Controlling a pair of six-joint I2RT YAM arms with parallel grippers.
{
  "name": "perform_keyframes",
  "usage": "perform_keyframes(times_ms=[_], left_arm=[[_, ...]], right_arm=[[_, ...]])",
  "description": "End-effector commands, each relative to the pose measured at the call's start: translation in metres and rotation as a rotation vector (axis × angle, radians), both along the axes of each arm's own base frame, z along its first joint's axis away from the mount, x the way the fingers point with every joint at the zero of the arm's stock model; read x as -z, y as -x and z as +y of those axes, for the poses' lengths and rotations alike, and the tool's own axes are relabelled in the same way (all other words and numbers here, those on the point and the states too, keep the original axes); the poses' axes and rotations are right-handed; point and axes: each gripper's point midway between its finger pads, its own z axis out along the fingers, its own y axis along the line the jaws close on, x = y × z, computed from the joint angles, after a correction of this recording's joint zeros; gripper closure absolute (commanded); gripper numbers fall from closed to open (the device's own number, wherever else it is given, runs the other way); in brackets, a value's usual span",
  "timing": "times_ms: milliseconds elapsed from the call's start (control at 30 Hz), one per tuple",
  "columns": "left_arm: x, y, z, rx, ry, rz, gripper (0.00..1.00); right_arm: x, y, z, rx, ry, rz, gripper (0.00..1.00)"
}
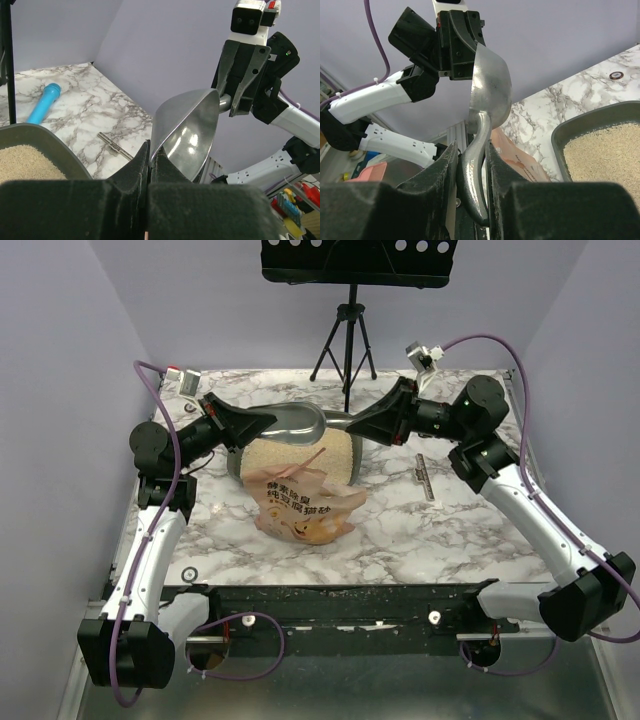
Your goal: Fill the litter box with clean litter
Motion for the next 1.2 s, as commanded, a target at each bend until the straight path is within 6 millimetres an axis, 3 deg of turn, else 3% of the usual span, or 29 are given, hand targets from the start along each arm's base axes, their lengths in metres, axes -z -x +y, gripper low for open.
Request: perform_keyframes(times_ms=[0,167,267,433,633,733,900,1167], left_arm=[[-0.003,0.005,0.000,-0.001,-0.012,-0.046,0.91],[-0.002,0.013,-0.002,0.012,-0.040,-0.086,0.65],[0.003,0.021,-0.007,0.036,-0.069,-0.119,0.57],[0.031,0.026,-0.016,0.031,-0.198,-0.125,0.52],[0.065,0.035,-0.032,0.041,-0.410,-0.128,0.46],[0.080,0.036,-0.034,0.031,-0.506,-0.162,0.44],[0.091,0.034,-0.029,0.001,-0.577,-0.206,0.42],[0.110,0.026,-0.023,-0.017,-0.676,-0.182,0.38]], right_arm=[[-0.009,-0.001,0.002,0.028,0.007,-0.047,0.99],[-0.011,0.000,-0.005,0.075,0.027,-0.056,0.99],[-0.011,0.004,-0.014,0.128,0.055,-0.053,0.99],[-0.006,0.009,-0.042,0.284,0.132,-0.042,0.99],[-0.009,0.015,-0.094,0.560,0.204,-0.006,0.99],[-0.008,0.024,-0.110,0.611,0.240,-0.006,1.00],[-0.008,0.045,-0.122,0.606,0.266,-0.008,0.99],[0.012,0.053,-0.125,0.588,0.306,0.015,0.99]])
